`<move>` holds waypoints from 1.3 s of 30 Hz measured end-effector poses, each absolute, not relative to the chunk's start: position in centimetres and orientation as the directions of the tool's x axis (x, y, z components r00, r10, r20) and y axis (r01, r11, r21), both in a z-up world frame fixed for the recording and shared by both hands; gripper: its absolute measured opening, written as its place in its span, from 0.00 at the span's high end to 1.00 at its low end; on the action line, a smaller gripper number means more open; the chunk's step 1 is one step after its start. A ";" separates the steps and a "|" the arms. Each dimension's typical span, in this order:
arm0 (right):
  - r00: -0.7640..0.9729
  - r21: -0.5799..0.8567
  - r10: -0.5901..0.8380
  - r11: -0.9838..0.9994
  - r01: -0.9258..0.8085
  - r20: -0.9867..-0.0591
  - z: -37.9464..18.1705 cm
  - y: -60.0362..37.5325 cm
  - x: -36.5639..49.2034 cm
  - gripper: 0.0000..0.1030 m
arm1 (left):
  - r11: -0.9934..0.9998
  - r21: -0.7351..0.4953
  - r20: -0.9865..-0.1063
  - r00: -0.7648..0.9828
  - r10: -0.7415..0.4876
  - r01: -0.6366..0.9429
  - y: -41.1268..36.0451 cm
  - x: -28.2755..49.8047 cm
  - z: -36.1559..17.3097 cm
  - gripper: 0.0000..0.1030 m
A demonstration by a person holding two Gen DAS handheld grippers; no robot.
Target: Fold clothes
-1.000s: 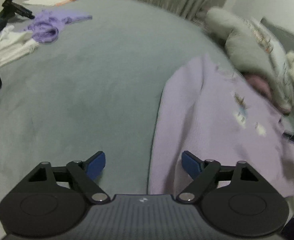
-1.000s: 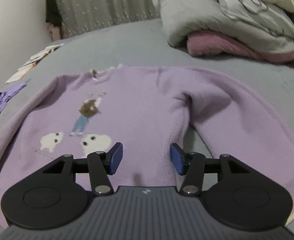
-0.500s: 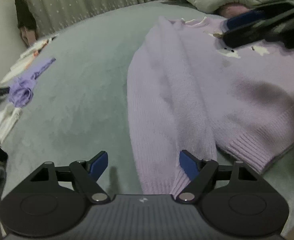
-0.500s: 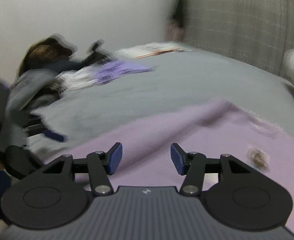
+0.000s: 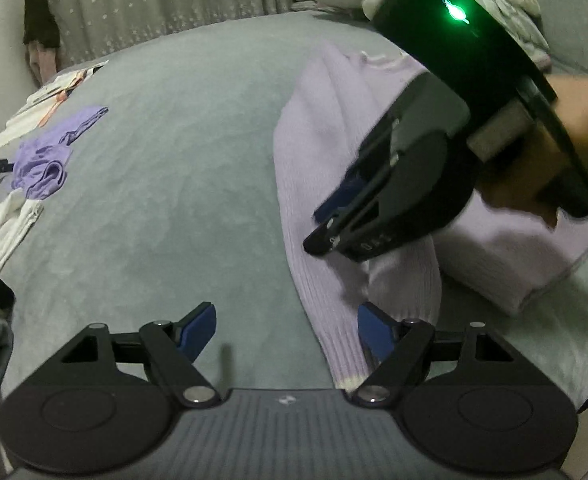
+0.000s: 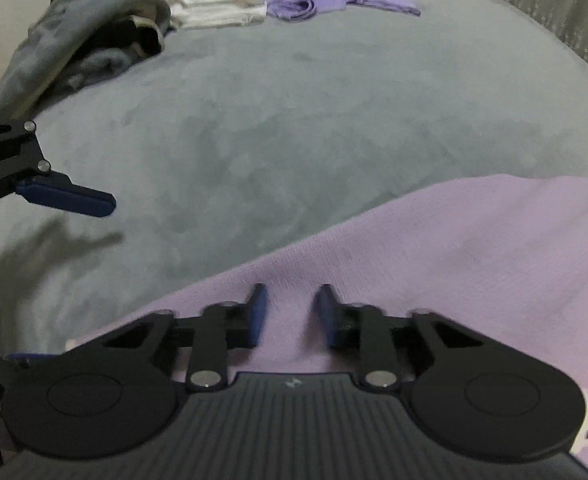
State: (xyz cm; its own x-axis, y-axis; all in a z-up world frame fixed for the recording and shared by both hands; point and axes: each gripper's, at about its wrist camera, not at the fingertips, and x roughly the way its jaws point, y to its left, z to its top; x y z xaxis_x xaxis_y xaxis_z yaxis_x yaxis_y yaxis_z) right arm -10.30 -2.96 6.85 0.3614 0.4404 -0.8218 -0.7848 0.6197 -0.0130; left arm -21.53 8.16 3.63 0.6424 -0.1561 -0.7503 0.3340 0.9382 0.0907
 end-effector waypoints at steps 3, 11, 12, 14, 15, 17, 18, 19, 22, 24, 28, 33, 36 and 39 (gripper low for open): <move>0.367 0.008 0.468 0.626 -0.780 -0.804 8.1 -2.5 -9.8 0.97 | 0.942 0.082 -0.744 0.648 -0.160 0.327 8.2 -21.3 3.8 0.23; 0.388 0.090 0.600 0.613 -0.785 -0.700 11.7 -3.0 -9.4 1.00 | 0.930 0.037 -0.756 0.619 -0.214 0.366 8.2 -20.8 3.6 0.23; 0.394 0.071 0.587 0.614 -0.786 -0.707 12.1 -2.5 -9.5 1.00 | 0.930 0.033 -0.752 0.622 -0.218 0.366 8.3 -20.9 3.8 0.23; 0.404 0.024 0.547 0.615 -0.788 -0.733 12.2 -1.8 -9.5 0.99 | 0.936 0.005 -0.752 0.619 -0.229 0.352 9.0 -20.6 3.9 0.23; 0.396 -0.009 0.508 0.606 -0.795 -0.765 11.7 -1.5 -9.4 0.95 | 0.940 -0.002 -0.751 0.620 -0.227 0.341 9.5 -20.5 4.0 0.23; 0.367 -0.053 0.435 0.584 -0.810 -0.822 10.5 -1.6 -9.5 0.83 | 0.945 -0.004 -0.748 0.626 -0.221 0.328 10.3 -20.6 4.3 0.23; 0.357 -0.061 0.416 0.576 -0.815 -0.837 9.9 -2.3 -9.7 0.71 | 0.946 -0.006 -0.747 0.628 -0.220 0.324 10.6 -20.6 4.4 0.23; 0.350 -0.066 0.407 0.569 -0.820 -0.844 9.6 -2.9 -9.9 0.64 | 0.945 -0.013 -0.745 0.627 -0.228 0.327 10.9 -20.8 4.4 0.23; 0.334 -0.077 0.386 0.548 -0.833 -0.860 9.0 -4.1 -10.2 0.51 | 0.937 -0.011 -0.742 0.625 -0.242 0.349 10.7 -21.5 4.7 0.23; 0.324 -0.093 0.363 0.530 -0.843 -0.874 8.3 -4.1 -10.4 0.44 | 0.927 -0.002 -0.747 0.616 -0.251 0.376 10.4 -21.3 4.5 0.23; 0.306 -0.094 0.372 0.491 -0.866 -0.876 6.2 -3.4 -10.8 0.61 | 0.911 0.022 -0.759 0.600 -0.252 0.411 9.6 -20.7 4.0 0.23; 0.352 -0.112 0.402 0.511 -0.852 -0.845 6.1 -2.6 -11.4 0.95 | 0.917 0.037 -0.764 0.603 -0.230 0.396 9.6 -20.7 3.8 0.22; 0.357 -0.080 0.457 0.521 -0.850 -0.814 7.3 -2.8 -11.3 0.95 | 0.927 0.023 -0.761 0.608 -0.227 0.374 10.0 -21.2 4.0 0.22; 0.370 -0.042 0.518 0.538 -0.842 -0.772 9.1 -3.2 -10.9 0.96 | 0.929 0.027 -0.758 0.613 -0.221 0.368 9.9 -22.2 4.3 0.22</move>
State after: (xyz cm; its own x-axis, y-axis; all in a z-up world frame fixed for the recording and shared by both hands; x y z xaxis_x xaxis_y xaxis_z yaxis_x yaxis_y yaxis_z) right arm -10.87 -3.20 9.07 0.3695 0.5177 -0.7716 -0.8419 0.5380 -0.0422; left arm -22.19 9.90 4.28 0.6132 -0.2207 -0.7585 0.3682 0.9294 0.0273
